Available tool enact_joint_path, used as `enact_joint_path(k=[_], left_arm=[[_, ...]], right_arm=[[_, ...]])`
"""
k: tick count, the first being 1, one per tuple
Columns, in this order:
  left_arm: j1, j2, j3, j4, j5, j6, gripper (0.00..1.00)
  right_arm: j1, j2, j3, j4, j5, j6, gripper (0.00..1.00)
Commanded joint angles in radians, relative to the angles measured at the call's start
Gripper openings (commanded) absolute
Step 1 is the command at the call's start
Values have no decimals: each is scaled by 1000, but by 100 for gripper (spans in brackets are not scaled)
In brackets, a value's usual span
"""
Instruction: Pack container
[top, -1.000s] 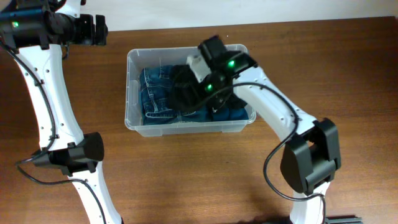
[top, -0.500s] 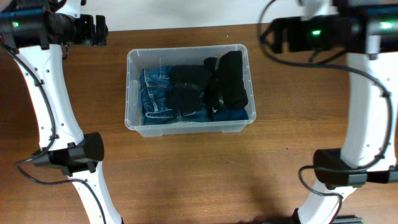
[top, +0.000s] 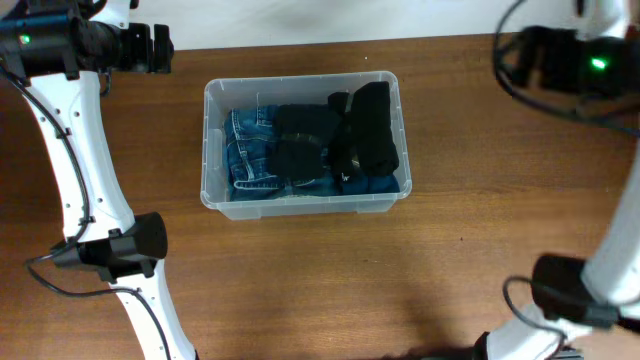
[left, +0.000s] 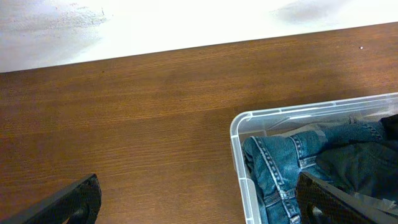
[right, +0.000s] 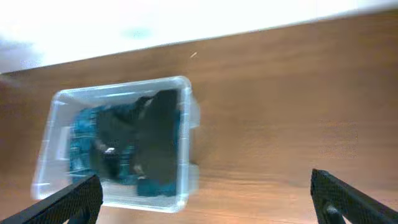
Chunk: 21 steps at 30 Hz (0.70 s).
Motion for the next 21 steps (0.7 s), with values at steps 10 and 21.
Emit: enact_joint_path(k=[10,21], left_arm=[[6,-4,-2,2,-3,-8,99],[6,-4,-2,2,-3,-8,99]], right_arm=[[-41,-771,-789,586,14,-291,98],[129,-1382,-1995,1485,-36,-291,98]])
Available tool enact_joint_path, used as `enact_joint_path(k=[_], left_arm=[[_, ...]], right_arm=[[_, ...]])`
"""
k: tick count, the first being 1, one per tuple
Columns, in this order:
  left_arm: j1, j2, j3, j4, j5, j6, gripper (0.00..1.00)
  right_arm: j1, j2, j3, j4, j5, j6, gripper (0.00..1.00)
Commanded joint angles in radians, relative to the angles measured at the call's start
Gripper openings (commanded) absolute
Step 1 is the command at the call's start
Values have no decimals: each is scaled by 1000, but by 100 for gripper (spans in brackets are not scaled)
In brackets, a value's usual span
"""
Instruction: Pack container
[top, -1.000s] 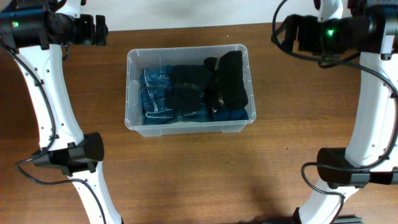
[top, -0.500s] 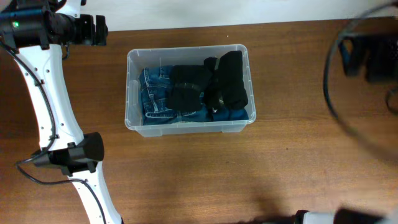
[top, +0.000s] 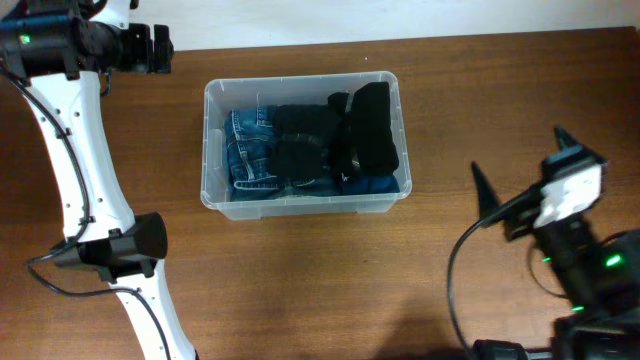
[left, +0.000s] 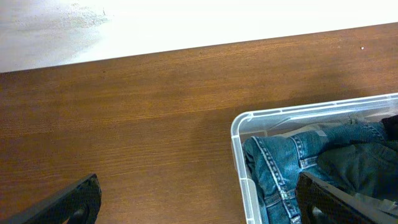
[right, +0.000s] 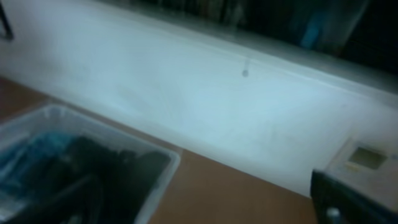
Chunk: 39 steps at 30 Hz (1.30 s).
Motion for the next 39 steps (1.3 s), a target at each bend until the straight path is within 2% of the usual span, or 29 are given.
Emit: enact_joint_path(k=[1,5,8,14,18,27,39], left_arm=[[6,-4,-2,1,0,-8,99],[6,-4,-2,1,0,-8,99],[6,-4,-2,1,0,-8,99],[6,-4,-2,1,0,-8,99],[6,-4,-2,1,0,-8,99],[6,-4,-2,1,0,-8,99],[6,-4,-2,1,0,-8,99]], right_arm=[[58,-153,-322,235,-16,-3,98],[65,-301,-616,496,-16,-2,98],[65,-397,-744,523,-11,-3,98],[65,-523,-857,490,37,-2,98],[65,-555,-896,471,150,-2,98],[63,-560,-901,287,383,68,99],[63,-560,-901,288,373,68,98]])
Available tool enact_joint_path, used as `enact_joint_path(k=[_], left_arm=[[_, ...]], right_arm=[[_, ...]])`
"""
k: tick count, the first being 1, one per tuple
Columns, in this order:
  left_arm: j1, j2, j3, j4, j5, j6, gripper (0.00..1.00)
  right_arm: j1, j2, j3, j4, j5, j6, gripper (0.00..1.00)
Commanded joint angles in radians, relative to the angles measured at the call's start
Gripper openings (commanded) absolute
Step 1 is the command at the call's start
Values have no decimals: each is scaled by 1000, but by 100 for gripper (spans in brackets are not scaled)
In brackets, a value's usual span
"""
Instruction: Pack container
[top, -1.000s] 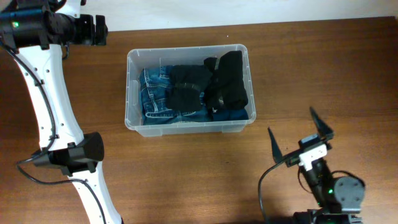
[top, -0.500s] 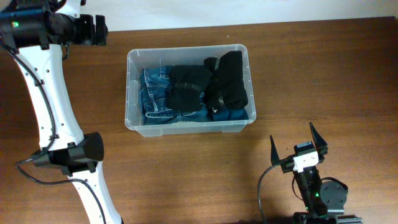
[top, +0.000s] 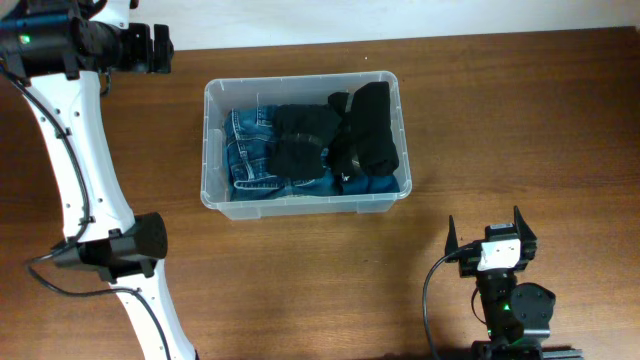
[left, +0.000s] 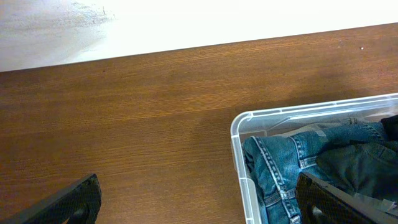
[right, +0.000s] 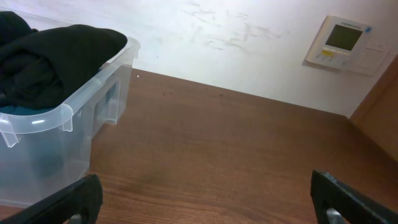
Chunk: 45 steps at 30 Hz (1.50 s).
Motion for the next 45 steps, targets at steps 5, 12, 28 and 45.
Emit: enact_joint_path(k=[5,12,28,45], left_arm=[[6,-4,-2,2,0,-5,99],[6,-4,-2,2,0,-5,99],[-13,-590,-807,527,-19,-5,99],[-14,-1638,-2431,1538,13,9,99]], right_arm=[[5,-11,-5,-7,20,11,98],[5,-11,-5,-7,20,11,98],[5,-11,-5,-7,20,11,98],[5,-11,-5,-7,20,11,98]])
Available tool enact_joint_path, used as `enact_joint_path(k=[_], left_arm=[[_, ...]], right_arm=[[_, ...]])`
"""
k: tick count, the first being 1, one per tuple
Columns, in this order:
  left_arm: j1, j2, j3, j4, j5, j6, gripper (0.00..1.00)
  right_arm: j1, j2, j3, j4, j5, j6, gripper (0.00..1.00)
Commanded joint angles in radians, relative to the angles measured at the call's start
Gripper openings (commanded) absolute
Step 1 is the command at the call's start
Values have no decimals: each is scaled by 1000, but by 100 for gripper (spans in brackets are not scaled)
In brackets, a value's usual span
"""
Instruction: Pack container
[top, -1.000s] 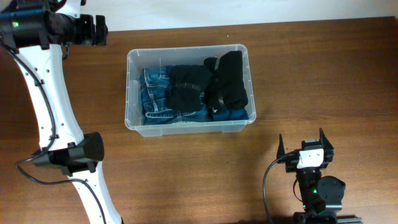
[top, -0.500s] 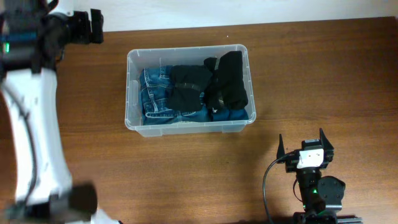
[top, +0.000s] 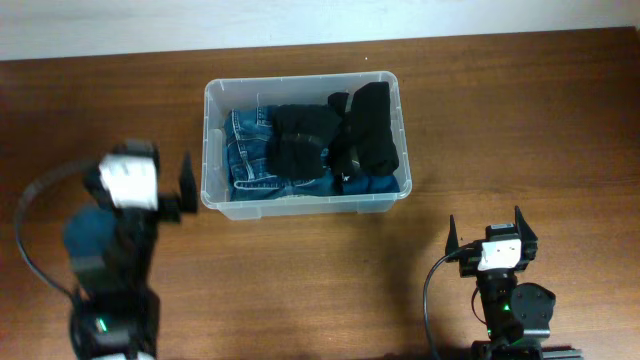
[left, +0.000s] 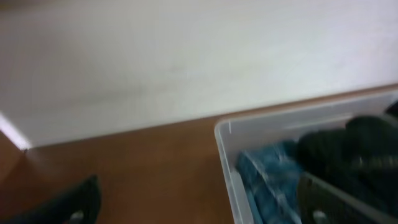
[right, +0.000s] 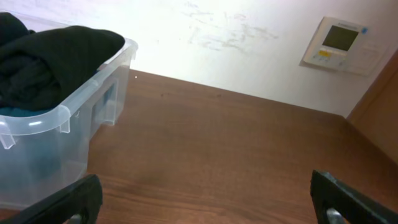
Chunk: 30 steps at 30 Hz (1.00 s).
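Observation:
A clear plastic container (top: 214, 190) stands at the table's middle back, holding folded blue jeans (top: 252, 160) and black garments (top: 368, 125). My left gripper (top: 185, 187) is low at the container's left side, open and empty; its wrist view is blurred and shows the container's wall (left: 225, 163) and the jeans (left: 267, 171). My right gripper (top: 490, 232) stands open and empty near the front right, apart from the container. The right wrist view shows the container's corner (right: 68, 102) with black cloth (right: 56, 50) heaped above the rim.
The wooden table (top: 520, 120) runs to a white wall at the back. A wall thermostat (right: 341, 42) shows in the right wrist view.
My left arm has moved from the table's far left back corner to a low spot just left of the container. The right gripper and the container's contents have not moved.
At first both arms were high at the back corners, the container filled with jeans and black garments. The right arm then came to the front right and settled low there. Now the left arm has also come low beside the container.

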Motion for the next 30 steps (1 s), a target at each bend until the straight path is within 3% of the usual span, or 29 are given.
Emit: enact_joint_path(k=[1,4,8,16,30], left_arm=[[-6,-241,-358,219,43,8,99],[-18,-401,-544,322,40,8,99],[-17,-551,-643,299,26,8,99],[-18,-753,-665,7,-23,9,99],[-17,-799,-683,-40,-47,8,99]], right_arm=[[5,-7,-5,-5,11,10,98],[5,-7,-5,-5,11,10,98],[5,-7,-5,-5,11,10,98],[5,-7,-5,-5,11,10,98],[5,-7,-5,-5,11,10,98]])
